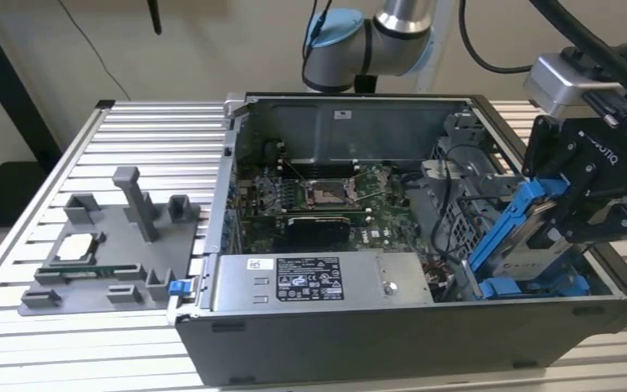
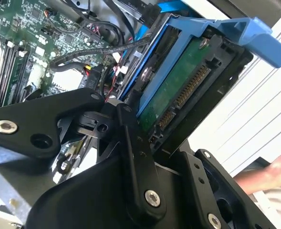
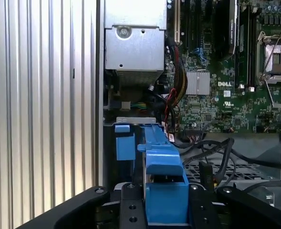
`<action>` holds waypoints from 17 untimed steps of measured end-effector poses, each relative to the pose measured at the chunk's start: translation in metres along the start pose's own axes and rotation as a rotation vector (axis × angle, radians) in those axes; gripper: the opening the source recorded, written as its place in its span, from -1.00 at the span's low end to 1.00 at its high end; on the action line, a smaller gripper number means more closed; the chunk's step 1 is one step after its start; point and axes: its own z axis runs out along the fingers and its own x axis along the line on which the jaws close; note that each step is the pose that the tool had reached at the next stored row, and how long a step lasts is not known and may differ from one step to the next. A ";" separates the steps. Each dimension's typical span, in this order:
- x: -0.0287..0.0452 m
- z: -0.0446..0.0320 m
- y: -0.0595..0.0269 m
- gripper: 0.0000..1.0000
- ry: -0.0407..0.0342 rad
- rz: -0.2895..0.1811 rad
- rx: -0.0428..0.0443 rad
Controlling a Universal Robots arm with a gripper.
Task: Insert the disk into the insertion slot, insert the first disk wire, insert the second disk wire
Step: 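Insert the disk into the insertion slot, then insert the first disk wire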
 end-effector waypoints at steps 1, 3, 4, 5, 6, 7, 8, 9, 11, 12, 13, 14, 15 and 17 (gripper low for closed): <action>0.0000 0.0000 0.0000 1.00 0.0001 0.000 -0.0001; 0.0000 0.0000 0.0001 1.00 -0.0001 0.000 -0.0002; 0.0000 -0.0008 0.0001 1.00 0.0002 0.000 -0.0002; -0.0001 -0.0022 0.0002 1.00 0.0000 0.000 -0.0001; -0.0002 -0.0043 0.0003 1.00 0.0000 0.000 -0.0002; -0.0003 -0.0067 0.0004 1.00 0.0002 0.000 -0.0001; -0.0005 -0.0093 0.0006 1.00 0.0000 0.000 -0.0002; -0.0008 -0.0121 0.0007 1.00 0.0000 0.000 -0.0002; -0.0016 -0.0167 0.0010 1.00 0.0002 0.000 -0.0001; -0.0025 -0.0177 0.0010 1.00 0.0000 0.000 -0.0001; -0.0047 -0.0177 0.0011 1.00 -0.0003 0.000 -0.0002; -0.0075 -0.0177 0.0011 1.00 0.0001 0.000 -0.0002; -0.0103 -0.0175 0.0012 1.00 0.0000 0.000 0.0000; -0.0161 -0.0171 0.0014 1.00 0.0000 0.000 0.0003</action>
